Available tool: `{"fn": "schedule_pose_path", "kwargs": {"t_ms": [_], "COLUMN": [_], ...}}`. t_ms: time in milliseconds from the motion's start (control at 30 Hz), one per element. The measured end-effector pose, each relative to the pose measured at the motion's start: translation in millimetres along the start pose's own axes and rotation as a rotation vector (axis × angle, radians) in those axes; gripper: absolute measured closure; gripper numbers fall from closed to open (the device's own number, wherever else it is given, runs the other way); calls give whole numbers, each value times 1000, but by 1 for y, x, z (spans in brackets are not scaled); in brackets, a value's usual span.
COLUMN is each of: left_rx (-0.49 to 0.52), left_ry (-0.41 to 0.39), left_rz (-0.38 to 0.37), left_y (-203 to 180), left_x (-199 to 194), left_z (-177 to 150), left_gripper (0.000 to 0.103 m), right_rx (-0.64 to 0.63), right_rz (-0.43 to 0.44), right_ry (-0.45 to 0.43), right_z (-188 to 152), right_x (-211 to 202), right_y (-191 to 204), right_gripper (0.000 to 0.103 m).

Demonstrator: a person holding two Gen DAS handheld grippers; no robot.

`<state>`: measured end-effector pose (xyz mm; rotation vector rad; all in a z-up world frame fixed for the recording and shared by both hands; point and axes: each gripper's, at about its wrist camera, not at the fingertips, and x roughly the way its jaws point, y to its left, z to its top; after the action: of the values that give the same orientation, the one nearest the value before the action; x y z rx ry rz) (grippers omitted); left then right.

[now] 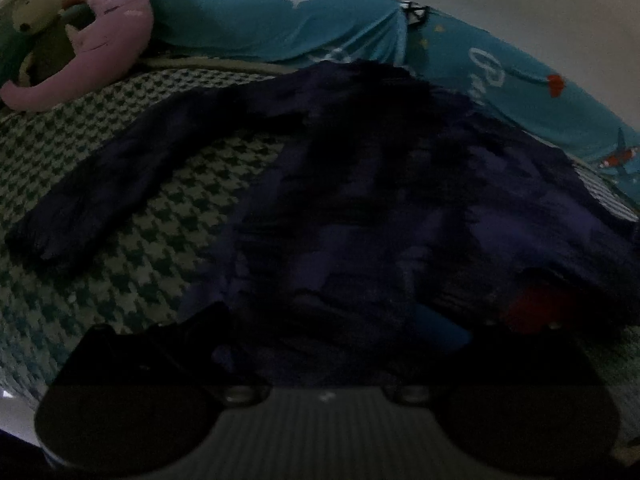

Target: Fold clothes

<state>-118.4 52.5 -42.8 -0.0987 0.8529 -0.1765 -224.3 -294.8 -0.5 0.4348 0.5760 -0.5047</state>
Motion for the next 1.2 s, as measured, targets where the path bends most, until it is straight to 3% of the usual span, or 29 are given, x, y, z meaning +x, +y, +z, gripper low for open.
{"fn": "schedule_pose_path", "kwargs": {"t_ms": [367, 533, 633, 733, 867, 1100, 1133, 1200], "left_rx": [102, 116, 152, 162, 141, 86, 78, 62], "left_ry": [-56, -65, -45, -26, -4, -2, -6, -12], "left_rz": [-65, -100, -108, -87, -44, 53, 66, 92], "left_y": [-23, -25, -31, -33, -27, -9, -6, 0], "left_x": [-29, -39, -37, -30, -22, -15, -15, -15], "left_z": [-15, -20, -25, -29, -31, -30, -30, -29], "left_gripper": [0, 0, 0, 0, 0, 0, 0, 0], "right_rx": [66, 62, 48, 64, 22, -222, -241, -267], "right_rz": [111, 122, 101, 98, 50, -148, -165, -174], "right_ry": [76, 61, 43, 29, -57, -350, -353, -265], "right_z": [-5, -4, -4, -2, 4, 3, 2, 1], "right_x": [27, 38, 42, 39, 20, -35, -35, -24], "right_y": [-4, 6, 11, 10, 10, 30, 31, 30], "right_gripper": [68, 67, 86, 88, 90, 90, 90, 90]}}
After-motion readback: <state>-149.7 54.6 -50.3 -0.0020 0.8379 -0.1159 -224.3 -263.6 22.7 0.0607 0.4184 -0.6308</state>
